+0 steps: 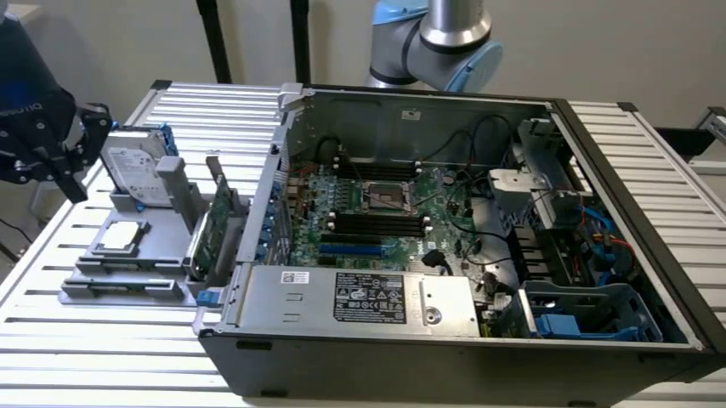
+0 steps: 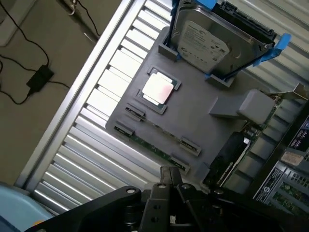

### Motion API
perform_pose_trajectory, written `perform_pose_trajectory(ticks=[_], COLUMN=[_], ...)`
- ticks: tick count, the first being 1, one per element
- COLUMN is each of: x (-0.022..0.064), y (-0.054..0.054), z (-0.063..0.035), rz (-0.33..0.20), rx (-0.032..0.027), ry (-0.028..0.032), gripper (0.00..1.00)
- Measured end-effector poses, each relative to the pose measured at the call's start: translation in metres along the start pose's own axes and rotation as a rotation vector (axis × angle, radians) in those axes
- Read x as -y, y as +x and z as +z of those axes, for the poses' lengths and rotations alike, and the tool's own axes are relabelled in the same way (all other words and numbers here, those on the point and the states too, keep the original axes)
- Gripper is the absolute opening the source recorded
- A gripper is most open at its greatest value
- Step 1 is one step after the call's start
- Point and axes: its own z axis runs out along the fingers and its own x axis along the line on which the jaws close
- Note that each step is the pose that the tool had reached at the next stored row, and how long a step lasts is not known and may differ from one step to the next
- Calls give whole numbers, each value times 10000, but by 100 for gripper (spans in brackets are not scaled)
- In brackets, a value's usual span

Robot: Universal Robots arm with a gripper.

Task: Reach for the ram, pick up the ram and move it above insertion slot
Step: 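Pick up the ram and move it above insertion slot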

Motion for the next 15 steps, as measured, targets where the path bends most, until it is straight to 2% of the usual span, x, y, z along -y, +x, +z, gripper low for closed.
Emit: perform_pose_trajectory(ticks=[15], x=[1], y=[-1], z=[14], rz=[-2736], rx=[-105], ry=[5], gripper=[11])
